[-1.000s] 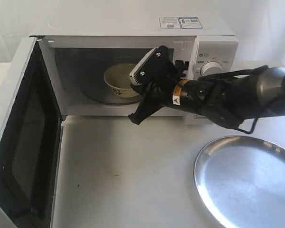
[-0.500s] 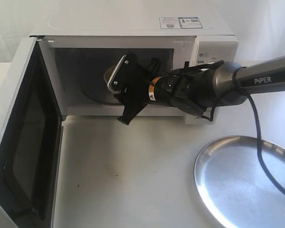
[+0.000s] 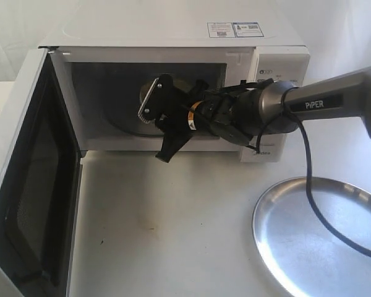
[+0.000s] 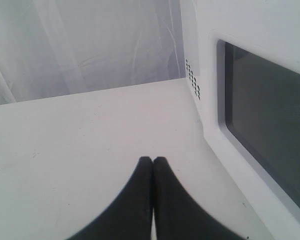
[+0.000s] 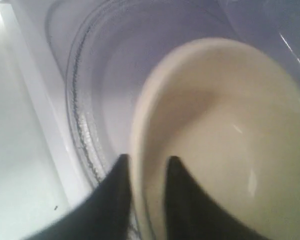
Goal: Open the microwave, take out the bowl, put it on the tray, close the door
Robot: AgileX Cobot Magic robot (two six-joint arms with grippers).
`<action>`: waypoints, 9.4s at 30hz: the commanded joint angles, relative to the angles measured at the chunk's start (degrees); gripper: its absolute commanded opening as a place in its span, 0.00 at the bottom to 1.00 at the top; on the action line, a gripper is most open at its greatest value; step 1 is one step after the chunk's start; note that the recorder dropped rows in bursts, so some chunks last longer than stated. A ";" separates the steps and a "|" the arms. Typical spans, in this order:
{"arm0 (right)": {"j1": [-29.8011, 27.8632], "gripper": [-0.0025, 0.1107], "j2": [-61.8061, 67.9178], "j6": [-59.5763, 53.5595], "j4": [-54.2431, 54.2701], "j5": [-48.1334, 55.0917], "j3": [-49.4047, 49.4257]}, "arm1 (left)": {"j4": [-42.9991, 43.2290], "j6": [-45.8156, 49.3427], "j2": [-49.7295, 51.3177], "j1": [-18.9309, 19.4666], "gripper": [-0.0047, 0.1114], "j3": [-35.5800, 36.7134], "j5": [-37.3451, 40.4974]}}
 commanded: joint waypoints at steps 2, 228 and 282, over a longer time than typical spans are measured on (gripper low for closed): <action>0.80 0.02 -0.70 4.92 0.43 -0.53 -0.41 | -0.45 0.00 -0.12 0.01 0.04 -0.16 -0.29; -16.27 0.02 -121.24 99.82 -60.28 11.47 77.11 | -0.45 0.00 -0.12 0.01 0.04 -0.16 -0.29; -26.16 0.02 -121.24 7.08 27.42 10.38 78.17 | -0.45 0.00 -0.12 0.01 0.04 -0.16 -0.29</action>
